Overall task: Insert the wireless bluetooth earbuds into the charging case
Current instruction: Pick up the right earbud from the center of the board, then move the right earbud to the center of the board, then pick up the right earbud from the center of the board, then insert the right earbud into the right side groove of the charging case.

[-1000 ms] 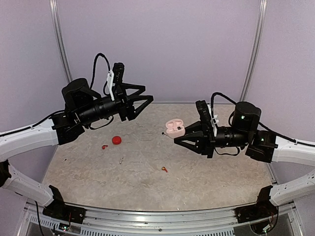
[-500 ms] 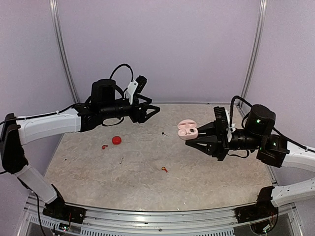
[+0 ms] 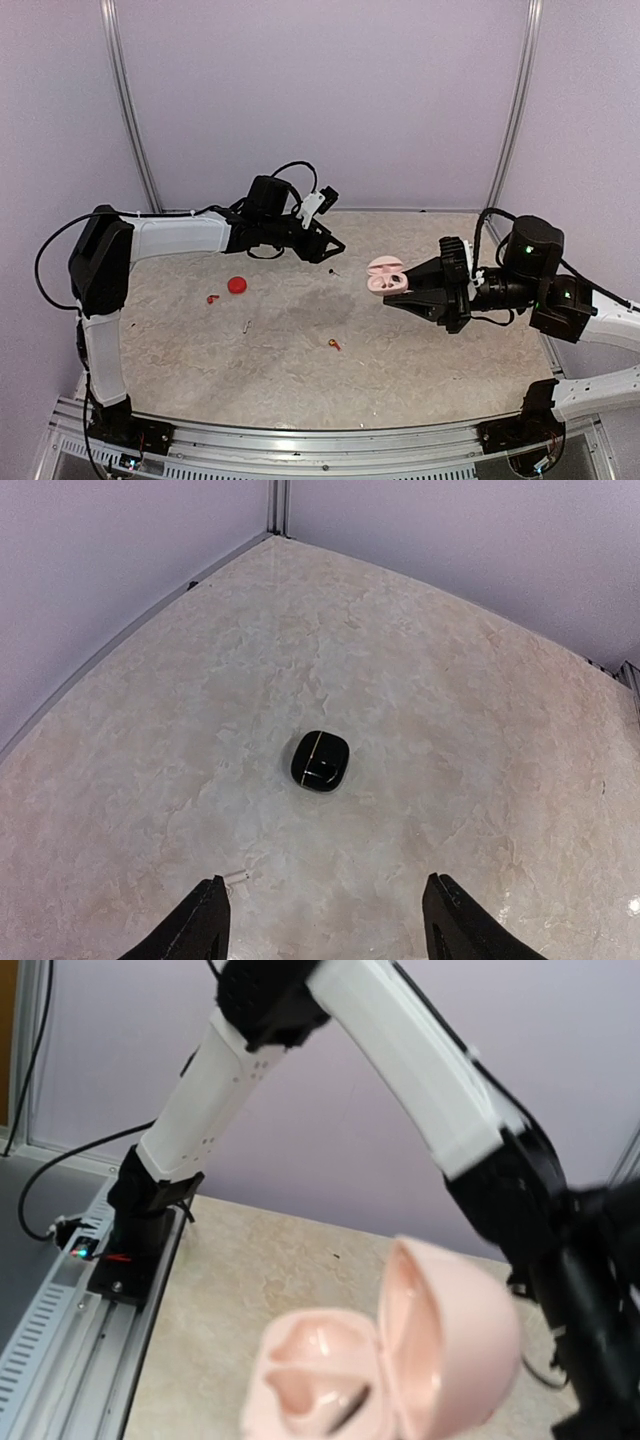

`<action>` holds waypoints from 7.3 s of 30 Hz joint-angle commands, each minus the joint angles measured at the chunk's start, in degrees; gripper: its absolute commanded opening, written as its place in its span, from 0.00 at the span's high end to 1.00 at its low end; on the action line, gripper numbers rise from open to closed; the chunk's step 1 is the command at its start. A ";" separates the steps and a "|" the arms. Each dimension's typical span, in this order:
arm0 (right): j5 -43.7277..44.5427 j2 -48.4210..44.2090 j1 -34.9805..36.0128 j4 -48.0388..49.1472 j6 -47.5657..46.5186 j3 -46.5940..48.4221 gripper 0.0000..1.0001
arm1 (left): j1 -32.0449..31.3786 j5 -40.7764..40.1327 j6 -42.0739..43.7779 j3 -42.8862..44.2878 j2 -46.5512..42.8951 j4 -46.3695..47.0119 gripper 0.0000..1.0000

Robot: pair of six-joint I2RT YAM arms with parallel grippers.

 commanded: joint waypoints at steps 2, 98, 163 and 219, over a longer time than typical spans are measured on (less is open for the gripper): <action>1.81 -1.03 0.98 -3.51 -3.70 0.97 1.00 | 1.16 0.53 0.59 5.72 5.66 -3.41 0.34; 8.80 -3.05 1.36 -2.79 -0.02 -1.95 1.00 | -10.34 -22.17 -8.47 -15.66 -13.38 -39.53 0.66; 20.16 0.44 1.40 25.10 4.16 -10.72 1.00 | -15.47 -8.64 -20.28 -25.40 -46.22 8.50 0.91; 37.06 14.52 8.13 43.71 -0.22 -5.89 1.00 | -24.77 -12.87 -31.97 -20.93 -29.43 31.72 0.91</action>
